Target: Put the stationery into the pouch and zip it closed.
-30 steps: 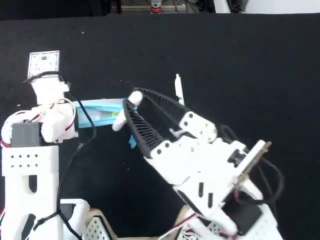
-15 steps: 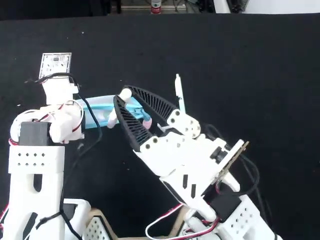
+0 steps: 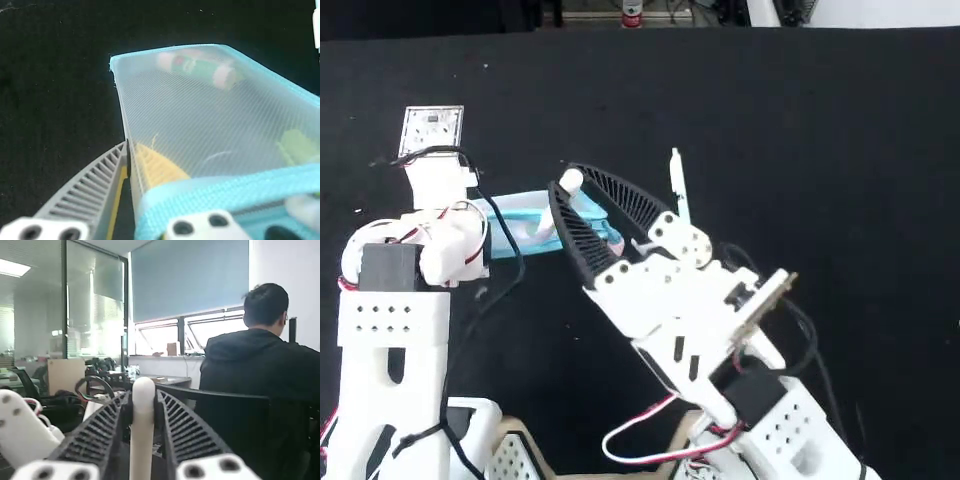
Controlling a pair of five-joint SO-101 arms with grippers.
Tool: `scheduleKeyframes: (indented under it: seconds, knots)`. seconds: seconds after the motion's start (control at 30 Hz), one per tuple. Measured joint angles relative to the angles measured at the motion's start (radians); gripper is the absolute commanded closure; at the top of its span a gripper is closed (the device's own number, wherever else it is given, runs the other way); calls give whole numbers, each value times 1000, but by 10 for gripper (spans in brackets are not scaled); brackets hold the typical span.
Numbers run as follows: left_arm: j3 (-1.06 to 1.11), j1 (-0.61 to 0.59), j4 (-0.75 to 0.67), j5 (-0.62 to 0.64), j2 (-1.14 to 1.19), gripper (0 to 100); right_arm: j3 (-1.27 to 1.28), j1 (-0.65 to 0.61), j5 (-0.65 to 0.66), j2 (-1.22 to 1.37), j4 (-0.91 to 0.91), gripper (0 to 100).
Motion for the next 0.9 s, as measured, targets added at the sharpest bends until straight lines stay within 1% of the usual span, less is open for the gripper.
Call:
scheduleKeyframes:
  seconds: [0.17, 0.23, 0.37, 0.57, 0.63, 0.73, 0.77, 0.83, 0.9]
  knots:
    - [0, 0, 0, 0, 0, 970, 35, 15, 0, 57, -110, 988]
    - [0, 0, 0, 0, 0, 970, 37, 15, -3, 64, -126, 988]
    - [0, 0, 0, 0, 0, 970, 87, 3, -6, 64, -123, 987]
    - [0, 0, 0, 0, 0, 970, 137, -26, -6, 64, -51, 984]
    - [0, 0, 0, 0, 0, 970, 137, -31, -6, 64, -5, 937]
    - [0, 0, 0, 0, 0, 970, 133, -37, -6, 64, 120, 807]
    - [0, 0, 0, 0, 0, 970, 130, -37, -6, 64, 173, 779]
    - [0, 0, 0, 0, 0, 970, 87, -35, -6, 66, 304, 766]
    - [0, 0, 0, 0, 0, 970, 23, -35, -6, 66, 434, 787]
